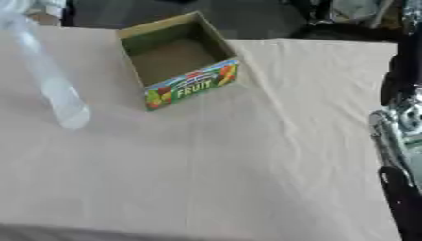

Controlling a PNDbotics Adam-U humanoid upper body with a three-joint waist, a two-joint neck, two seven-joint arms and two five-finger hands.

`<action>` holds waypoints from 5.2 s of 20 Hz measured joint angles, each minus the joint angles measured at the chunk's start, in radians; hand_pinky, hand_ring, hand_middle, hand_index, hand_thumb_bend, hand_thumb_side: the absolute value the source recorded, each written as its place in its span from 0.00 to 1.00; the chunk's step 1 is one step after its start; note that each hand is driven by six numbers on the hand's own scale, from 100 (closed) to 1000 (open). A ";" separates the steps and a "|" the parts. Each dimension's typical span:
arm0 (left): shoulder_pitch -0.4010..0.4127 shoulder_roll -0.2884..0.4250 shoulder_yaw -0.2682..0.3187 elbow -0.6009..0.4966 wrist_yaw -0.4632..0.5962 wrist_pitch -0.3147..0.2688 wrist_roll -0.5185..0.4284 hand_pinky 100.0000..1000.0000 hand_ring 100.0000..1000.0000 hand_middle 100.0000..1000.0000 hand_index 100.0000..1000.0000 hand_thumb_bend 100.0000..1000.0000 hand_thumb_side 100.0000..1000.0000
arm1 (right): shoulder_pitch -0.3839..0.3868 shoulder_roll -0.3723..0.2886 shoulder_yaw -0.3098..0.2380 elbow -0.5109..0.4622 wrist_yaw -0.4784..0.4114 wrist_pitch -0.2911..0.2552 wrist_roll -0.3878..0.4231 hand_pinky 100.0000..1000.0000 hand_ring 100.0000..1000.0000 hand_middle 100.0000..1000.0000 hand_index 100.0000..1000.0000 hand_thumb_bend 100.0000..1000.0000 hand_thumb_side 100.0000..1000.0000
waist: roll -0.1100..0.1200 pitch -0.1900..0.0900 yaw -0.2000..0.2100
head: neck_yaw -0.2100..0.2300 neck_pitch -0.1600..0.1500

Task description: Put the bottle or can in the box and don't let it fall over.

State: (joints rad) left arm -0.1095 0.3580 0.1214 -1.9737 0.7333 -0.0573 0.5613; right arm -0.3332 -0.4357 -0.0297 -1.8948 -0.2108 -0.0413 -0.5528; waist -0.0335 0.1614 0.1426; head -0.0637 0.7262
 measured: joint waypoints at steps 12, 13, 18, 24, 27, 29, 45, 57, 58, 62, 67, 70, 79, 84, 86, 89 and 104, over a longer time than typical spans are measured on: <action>-0.035 0.001 -0.064 -0.005 0.438 0.134 -0.008 0.00 0.00 0.00 1.00 0.64 1.00 | 0.000 0.001 0.001 0.000 0.000 0.000 0.000 1.00 0.94 0.92 0.87 0.00 0.69 | 0.001 0.000 -0.004 | 0.011 0.000; -0.038 0.001 -0.067 -0.005 0.455 0.144 -0.003 0.00 0.00 0.00 1.00 0.64 1.00 | 0.000 0.001 0.001 0.000 0.000 0.000 0.000 1.00 0.94 0.92 0.87 0.00 0.69 | 0.001 0.000 -0.005 | 0.012 0.000; -0.065 0.001 -0.086 -0.005 0.508 0.187 0.017 0.00 0.00 0.00 1.00 0.66 1.00 | 0.000 0.001 0.005 0.000 0.000 0.000 0.000 1.00 0.94 0.92 0.87 0.00 0.69 | 0.001 0.000 -0.006 | 0.017 0.000; -0.102 0.001 -0.110 0.005 0.515 0.222 0.035 0.00 0.00 0.00 1.00 0.67 1.00 | 0.000 0.003 0.006 0.000 0.000 0.000 0.000 1.00 0.94 0.92 0.87 0.00 0.69 | 0.003 0.000 -0.006 | 0.019 0.000; -0.124 -0.001 -0.125 0.017 0.521 0.235 0.050 0.00 0.00 0.00 1.00 0.68 1.00 | 0.000 0.003 0.006 0.000 0.000 0.000 0.000 1.00 0.94 0.92 0.87 0.00 0.69 | 0.006 -0.001 -0.006 | 0.020 0.000; -0.141 -0.008 -0.132 0.028 0.529 0.241 0.058 0.00 0.00 0.00 1.00 0.68 1.00 | 0.000 0.006 0.006 0.000 0.000 0.000 0.000 1.00 0.94 0.92 0.87 0.00 0.69 | 0.007 -0.001 -0.007 | 0.021 0.000; -0.249 -0.066 -0.169 0.118 0.606 0.278 0.080 0.00 0.00 0.00 1.00 0.69 1.00 | 0.000 0.009 0.012 0.000 -0.001 -0.003 -0.001 1.00 0.94 0.92 0.86 0.00 0.69 | 0.012 -0.003 -0.012 | 0.021 -0.001; -0.341 -0.088 -0.168 0.175 0.614 0.247 0.073 0.00 0.00 0.00 1.00 0.70 1.00 | 0.000 0.011 0.013 0.000 -0.005 -0.005 0.001 1.00 0.94 0.92 0.86 0.00 0.70 | 0.011 -0.003 -0.018 | 0.022 0.000; -0.348 -0.088 -0.168 0.176 0.614 0.243 0.072 0.00 0.00 0.00 1.00 0.70 1.00 | 0.000 0.013 0.013 0.000 -0.005 -0.005 0.001 1.00 0.94 0.92 0.86 0.00 0.70 | 0.011 -0.003 -0.018 | 0.023 0.000; -0.375 -0.088 -0.167 0.177 0.611 0.227 0.071 0.00 0.00 0.00 1.00 0.70 1.00 | 0.000 0.017 0.015 0.000 -0.005 -0.007 0.002 1.00 0.94 0.92 0.86 0.00 0.71 | 0.011 -0.003 -0.019 | 0.025 0.000; -0.413 -0.088 -0.166 0.165 0.613 0.214 0.071 0.00 0.00 0.00 1.00 0.70 1.00 | 0.001 0.017 0.018 0.000 -0.006 -0.007 0.002 1.00 0.94 0.92 0.87 0.00 0.71 | 0.012 -0.003 -0.019 | 0.026 0.000; -0.441 -0.087 -0.166 0.152 0.620 0.207 0.073 0.00 0.00 0.00 1.00 0.70 1.00 | 0.001 0.018 0.018 0.000 -0.006 -0.007 0.003 1.00 0.94 0.92 0.87 0.00 0.71 | 0.012 -0.003 -0.019 | 0.027 0.000; -0.526 -0.075 -0.169 0.109 0.637 0.195 0.077 0.00 0.00 0.00 1.00 0.69 1.00 | 0.005 0.018 0.019 0.000 -0.008 -0.007 0.004 1.00 0.94 0.92 0.87 0.00 0.71 | 0.013 -0.003 -0.019 | 0.027 0.001; -0.603 -0.055 -0.190 0.086 0.651 0.205 0.078 0.00 0.00 0.00 1.00 0.68 1.00 | 0.008 0.018 0.024 0.001 -0.012 -0.007 0.004 1.00 0.94 0.92 0.87 0.00 0.71 | 0.019 -0.007 -0.021 | 0.026 0.003; -0.638 -0.050 -0.199 0.086 0.663 0.213 0.077 0.00 0.00 0.00 1.00 0.67 1.00 | 0.008 0.018 0.025 0.001 -0.014 -0.008 0.006 1.00 0.94 0.92 0.87 0.00 0.71 | 0.018 -0.007 -0.025 | 0.026 0.005; -0.696 -0.047 -0.214 0.104 0.683 0.229 0.071 0.00 0.00 0.00 1.00 0.67 1.00 | 0.000 0.019 0.026 0.001 -0.016 -0.009 0.009 1.00 0.94 0.92 0.87 0.00 0.71 | 0.017 -0.007 -0.032 | 0.030 0.007; -0.936 -0.088 -0.254 0.460 0.681 0.316 -0.003 0.00 0.00 0.00 1.00 0.65 1.00 | -0.054 0.037 0.049 -0.009 -0.032 -0.003 0.033 1.00 0.94 0.92 0.87 0.00 0.71 | -0.003 0.033 -0.080 | 0.038 -0.036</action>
State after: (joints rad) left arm -1.0451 0.2703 -0.1328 -1.5138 1.4143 0.2586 0.5581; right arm -0.3868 -0.3987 0.0195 -1.9037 -0.2426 -0.0443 -0.5202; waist -0.0363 0.1941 0.0623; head -0.0261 0.6906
